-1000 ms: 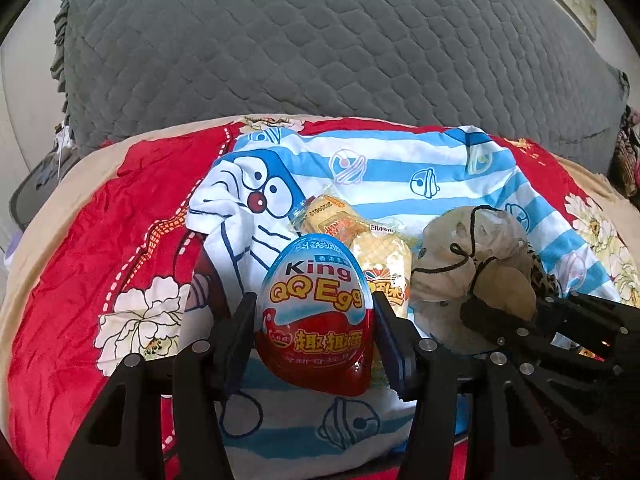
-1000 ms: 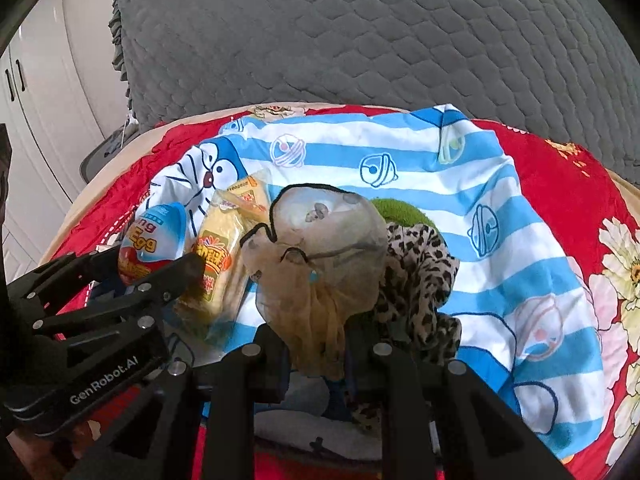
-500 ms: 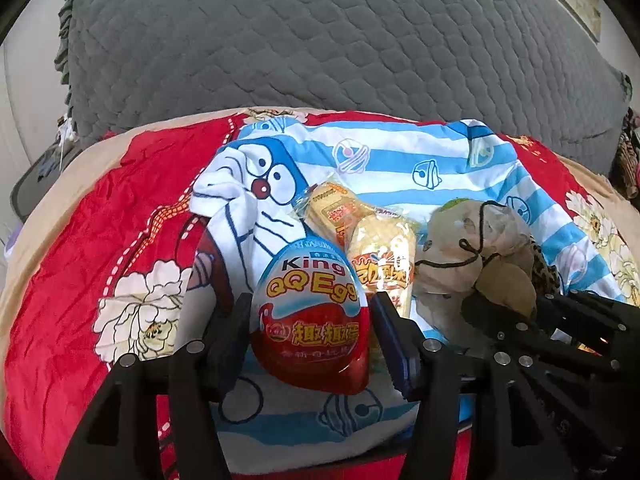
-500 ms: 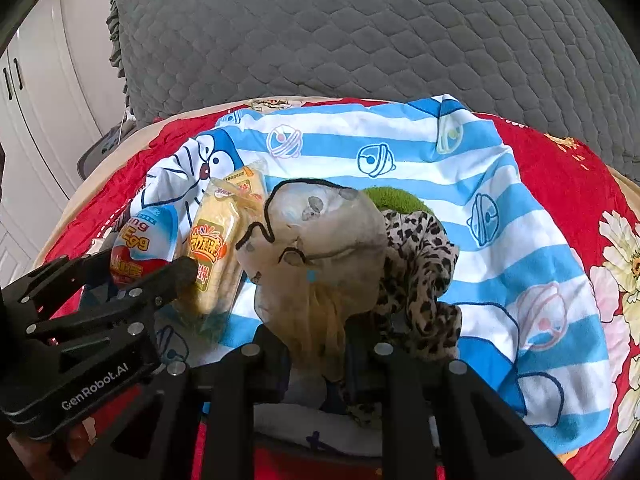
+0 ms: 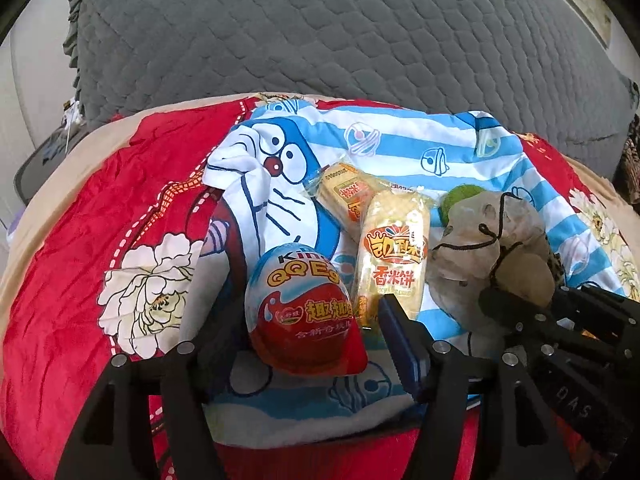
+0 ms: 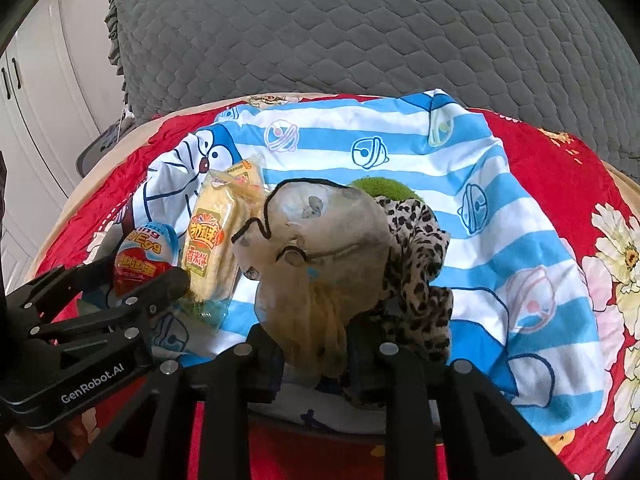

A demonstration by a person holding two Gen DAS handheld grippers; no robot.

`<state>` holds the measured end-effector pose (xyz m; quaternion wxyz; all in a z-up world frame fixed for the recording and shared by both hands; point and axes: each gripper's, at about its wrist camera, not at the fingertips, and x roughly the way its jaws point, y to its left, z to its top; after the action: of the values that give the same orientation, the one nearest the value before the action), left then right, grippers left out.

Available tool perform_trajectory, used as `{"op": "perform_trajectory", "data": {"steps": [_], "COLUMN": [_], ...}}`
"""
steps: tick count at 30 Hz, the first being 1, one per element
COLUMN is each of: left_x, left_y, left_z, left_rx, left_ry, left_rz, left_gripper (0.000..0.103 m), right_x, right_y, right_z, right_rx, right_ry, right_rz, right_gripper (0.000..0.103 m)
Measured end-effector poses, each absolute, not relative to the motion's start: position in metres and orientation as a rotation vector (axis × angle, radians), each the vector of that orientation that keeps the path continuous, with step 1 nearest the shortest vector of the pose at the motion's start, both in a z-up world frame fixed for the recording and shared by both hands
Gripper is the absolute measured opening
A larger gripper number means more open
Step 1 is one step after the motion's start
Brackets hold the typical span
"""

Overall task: Organize objects
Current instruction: 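Lower the egg beside the cakes while the right tool lowers the scrunchie onto the leopard scrunchie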

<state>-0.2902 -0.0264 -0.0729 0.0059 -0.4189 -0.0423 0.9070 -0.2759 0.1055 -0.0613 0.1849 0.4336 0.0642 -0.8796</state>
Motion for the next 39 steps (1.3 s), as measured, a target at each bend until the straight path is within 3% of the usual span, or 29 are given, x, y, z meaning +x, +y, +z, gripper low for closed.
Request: {"op": "perform_trajectory", "data": {"steps": [19,32,39], "left_x": [-0.298,-0.287,-0.282], "left_y": [-0.031,-0.036,-0.039], "left_z": [-0.068,-0.059,-0.058], "left_rx": [-1.305,-1.322,-1.329], "left_ry": [-0.148,-0.186,-0.215], "left_rz": [2.834,2.826,2.816], "left_gripper": [0.069,0.076,0.077], "right_x": [-0.285,-0.276,-0.274], "right_y": [0.102,0.110,0.117], "right_z": [-0.057,-0.046,-0.039], "right_rx": [1.222,1.205,1.197], "right_ry": [0.214,0.233,0.213], "right_rz": [-2.482,-2.518,-2.534], "right_gripper": [0.042,0.076,0.082]}}
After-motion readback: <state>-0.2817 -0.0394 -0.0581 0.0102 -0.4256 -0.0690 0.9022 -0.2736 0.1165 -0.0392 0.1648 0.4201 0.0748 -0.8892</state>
